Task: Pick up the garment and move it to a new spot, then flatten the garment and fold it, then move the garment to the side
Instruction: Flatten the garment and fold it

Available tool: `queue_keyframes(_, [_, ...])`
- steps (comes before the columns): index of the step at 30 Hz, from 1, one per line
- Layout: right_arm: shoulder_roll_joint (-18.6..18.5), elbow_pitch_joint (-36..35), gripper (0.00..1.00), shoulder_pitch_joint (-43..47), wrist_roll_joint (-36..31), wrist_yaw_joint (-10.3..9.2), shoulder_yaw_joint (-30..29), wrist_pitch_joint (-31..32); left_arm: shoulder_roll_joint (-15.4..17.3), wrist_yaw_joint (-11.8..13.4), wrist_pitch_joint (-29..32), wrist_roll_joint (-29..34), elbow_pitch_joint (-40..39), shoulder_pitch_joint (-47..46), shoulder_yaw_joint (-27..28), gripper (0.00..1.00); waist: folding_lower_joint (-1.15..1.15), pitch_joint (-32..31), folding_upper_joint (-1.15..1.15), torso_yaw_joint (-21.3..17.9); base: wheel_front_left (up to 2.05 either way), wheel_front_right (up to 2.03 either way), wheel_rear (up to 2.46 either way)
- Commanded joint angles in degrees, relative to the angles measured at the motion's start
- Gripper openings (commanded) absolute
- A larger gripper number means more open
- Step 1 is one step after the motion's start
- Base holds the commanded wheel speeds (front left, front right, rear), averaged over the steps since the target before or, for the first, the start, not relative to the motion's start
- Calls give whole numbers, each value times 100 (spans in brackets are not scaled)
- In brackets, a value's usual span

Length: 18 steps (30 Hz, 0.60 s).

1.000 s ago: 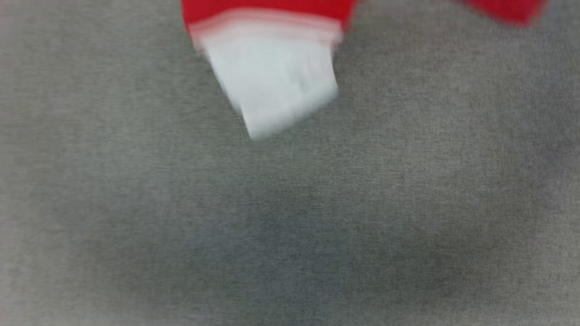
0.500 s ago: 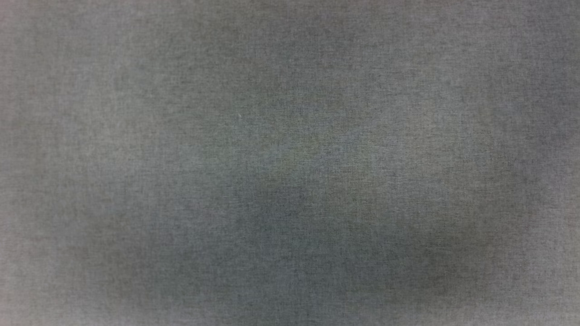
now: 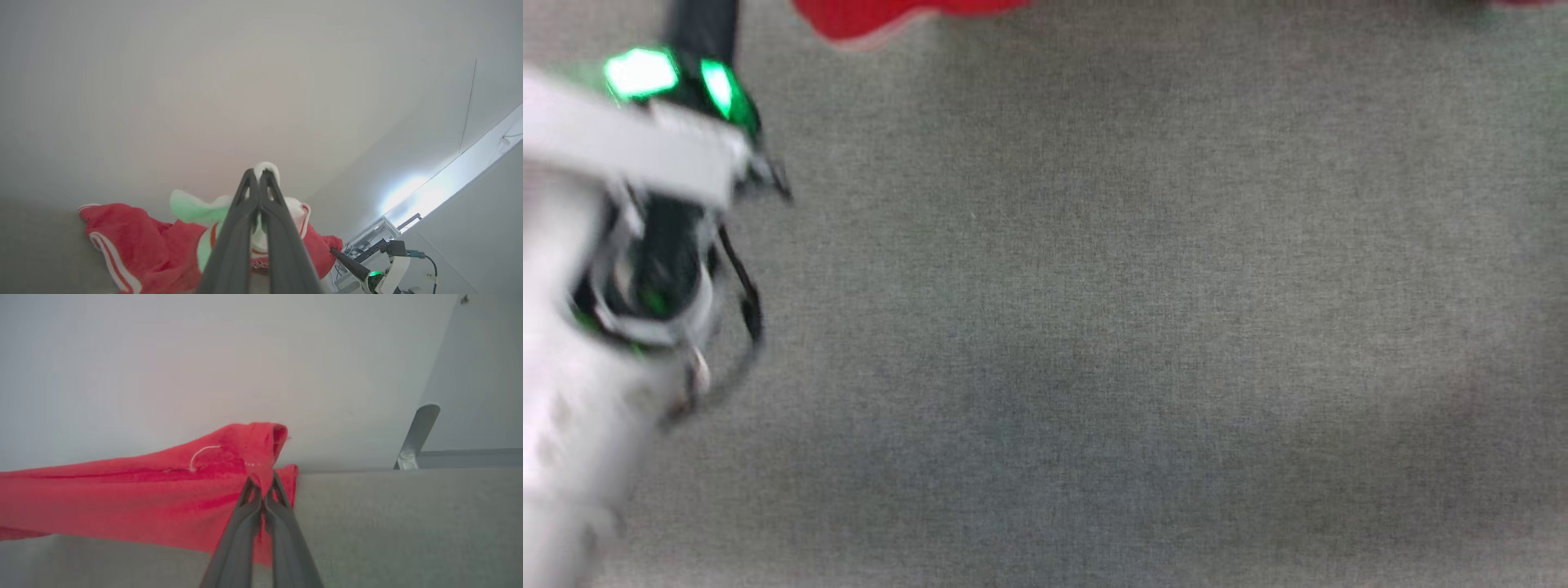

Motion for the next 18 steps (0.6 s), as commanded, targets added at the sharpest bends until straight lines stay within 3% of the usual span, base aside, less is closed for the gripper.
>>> queue_keyframes(1, [-161, -285, 0, 450, 185, -4, -12, 108, -124, 11, -3, 133, -231, 552, 188, 0, 0, -153, 0, 20, 0, 0, 0])
queue_keyframes(5, [-404, -1006, 0, 1536, 543, -4, -174, 390, -301, 11, -5, 269, -837, 1786, 378, 0, 0, -354, 0, 41, 0, 0, 0])
queue_keyframes(10, [-579, -1910, 0, 2970, 866, -4, -543, 779, -289, 11, -2, 466, -1492, 2956, 263, 0, 0, -604, 0, 102, 0, 0, 0])
queue_keyframes(18, [-495, -3063, 0, 4838, 928, -4, -1211, 1301, -105, 11, -2, 766, -2268, 4054, -77, 0, 0, -909, 0, 113, 0, 0, 0])
